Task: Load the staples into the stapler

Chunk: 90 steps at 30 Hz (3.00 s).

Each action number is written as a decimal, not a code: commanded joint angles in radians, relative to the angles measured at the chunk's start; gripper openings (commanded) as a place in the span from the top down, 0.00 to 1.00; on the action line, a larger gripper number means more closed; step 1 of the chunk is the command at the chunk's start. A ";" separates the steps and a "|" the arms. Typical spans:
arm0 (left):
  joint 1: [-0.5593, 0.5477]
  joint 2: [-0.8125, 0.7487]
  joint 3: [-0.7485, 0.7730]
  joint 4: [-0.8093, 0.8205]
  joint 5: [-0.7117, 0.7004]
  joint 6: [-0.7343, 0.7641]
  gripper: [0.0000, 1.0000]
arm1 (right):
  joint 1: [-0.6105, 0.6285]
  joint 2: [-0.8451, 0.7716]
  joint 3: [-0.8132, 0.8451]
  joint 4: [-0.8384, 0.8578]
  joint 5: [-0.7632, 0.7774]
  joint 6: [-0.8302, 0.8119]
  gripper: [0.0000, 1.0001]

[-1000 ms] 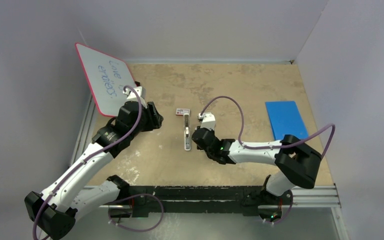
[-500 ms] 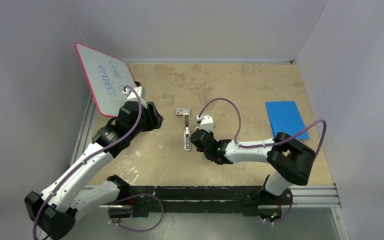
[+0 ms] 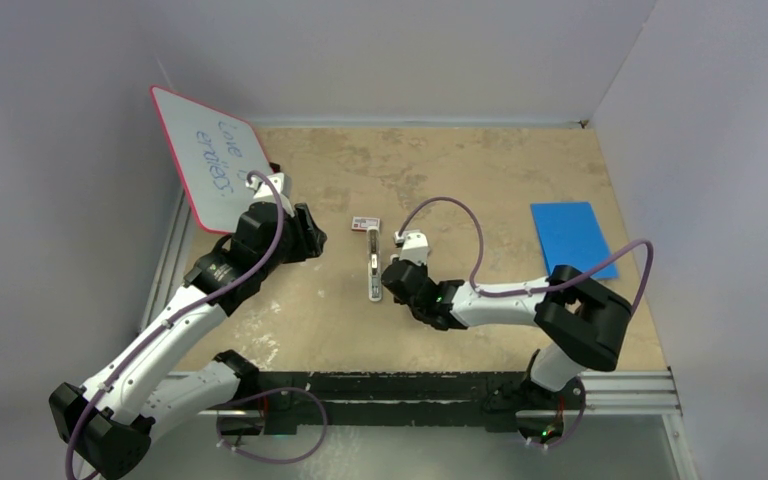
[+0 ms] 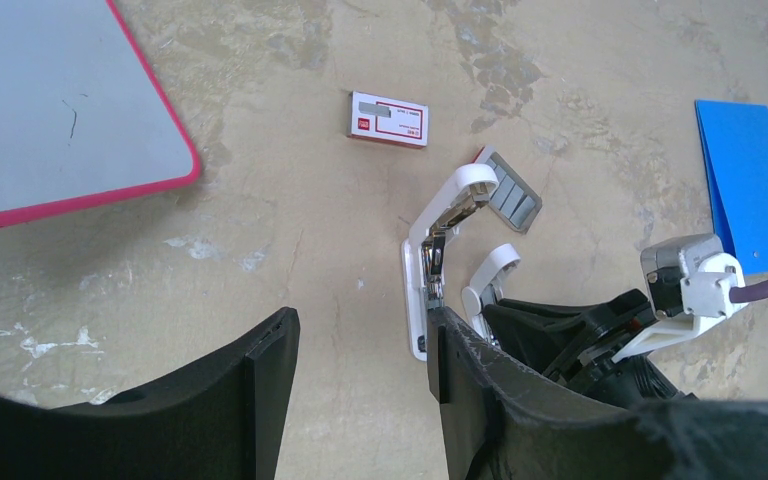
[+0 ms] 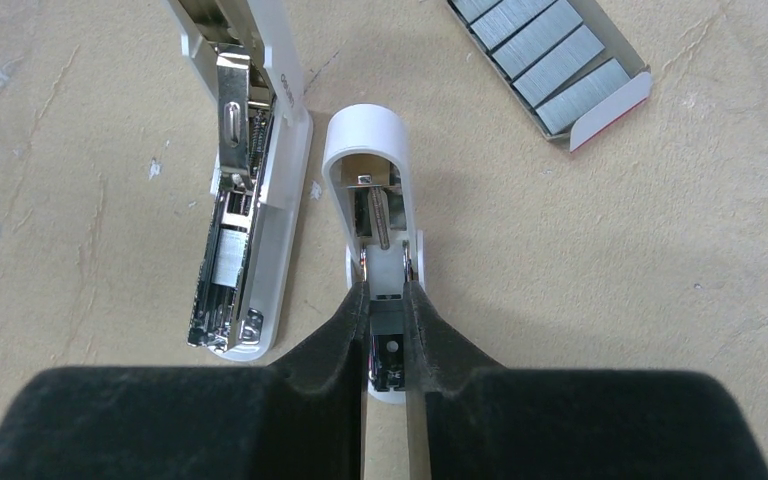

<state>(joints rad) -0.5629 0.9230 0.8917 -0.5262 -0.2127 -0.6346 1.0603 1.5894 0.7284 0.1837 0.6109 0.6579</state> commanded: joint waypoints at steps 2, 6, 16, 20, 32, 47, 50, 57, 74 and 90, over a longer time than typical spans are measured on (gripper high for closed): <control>0.007 -0.004 0.009 0.017 -0.004 0.006 0.50 | 0.011 -0.036 -0.024 -0.017 0.008 0.028 0.83; 0.006 -0.004 0.009 0.017 -0.004 0.006 0.50 | 0.012 -0.050 -0.023 -0.029 0.010 0.038 0.80; 0.005 -0.003 0.010 0.018 -0.004 0.006 0.50 | 0.012 -0.067 -0.003 -0.050 0.015 0.044 0.68; 0.006 -0.003 0.009 0.020 -0.004 0.006 0.50 | 0.011 -0.085 0.021 -0.060 0.014 0.042 0.66; 0.007 0.003 0.008 0.020 0.005 0.006 0.50 | 0.010 -0.073 0.134 -0.130 0.031 0.112 0.77; 0.006 0.000 -0.107 0.061 0.207 -0.038 0.26 | -0.121 -0.055 0.364 -0.433 -0.110 0.091 0.41; 0.006 0.027 -0.134 0.066 0.269 -0.058 0.24 | -0.158 -0.020 0.370 -0.424 -0.151 0.043 0.40; 0.005 0.077 -0.160 0.120 0.387 -0.096 0.23 | -0.163 0.086 0.428 -0.397 -0.192 0.021 0.40; 0.005 0.135 -0.227 0.242 0.626 -0.115 0.40 | -0.166 0.143 0.406 -0.352 -0.153 -0.126 0.68; -0.109 0.281 -0.337 0.504 0.628 -0.380 0.52 | -0.165 0.014 0.286 -0.340 -0.148 -0.048 0.75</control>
<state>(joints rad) -0.6014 1.1694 0.5682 -0.1463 0.4747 -0.9077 0.8917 1.6695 1.0401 -0.1600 0.4522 0.5785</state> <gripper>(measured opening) 0.484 0.295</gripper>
